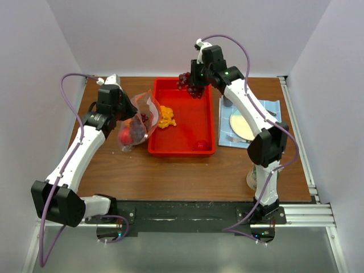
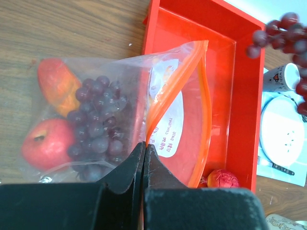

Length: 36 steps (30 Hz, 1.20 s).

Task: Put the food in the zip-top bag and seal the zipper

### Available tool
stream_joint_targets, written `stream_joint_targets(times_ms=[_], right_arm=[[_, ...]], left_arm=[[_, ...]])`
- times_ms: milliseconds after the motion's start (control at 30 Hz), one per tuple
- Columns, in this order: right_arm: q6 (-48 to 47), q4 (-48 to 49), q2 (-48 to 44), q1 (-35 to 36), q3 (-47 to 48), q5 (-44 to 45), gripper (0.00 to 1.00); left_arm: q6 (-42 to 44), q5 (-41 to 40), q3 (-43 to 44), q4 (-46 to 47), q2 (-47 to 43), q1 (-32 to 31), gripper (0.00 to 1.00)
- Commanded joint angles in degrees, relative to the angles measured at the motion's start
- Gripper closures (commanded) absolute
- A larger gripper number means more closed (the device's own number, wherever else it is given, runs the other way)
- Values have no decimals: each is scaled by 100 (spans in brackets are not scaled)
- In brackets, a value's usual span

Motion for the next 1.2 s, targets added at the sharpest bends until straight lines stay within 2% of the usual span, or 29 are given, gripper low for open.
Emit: stream_joint_targets(times_ms=[0, 300, 600, 767, 1167], right_arm=[[191, 146, -676, 189, -120, -427, 86], [-20, 23, -1344, 698, -322, -813, 85], [7, 23, -1503, 1085, -507, -1315, 83], [147, 136, -1091, 1156, -419, -1517, 83], [823, 435, 351, 1384, 758, -1527, 82]], left_arm=[[-108, 121, 0, 366, 51, 54, 100], [-108, 182, 70, 419, 103, 54, 100], [-90, 349, 123, 393, 130, 54, 100], [-99, 384, 96, 393, 112, 54, 100], [-134, 595, 140, 384, 33, 54, 100]])
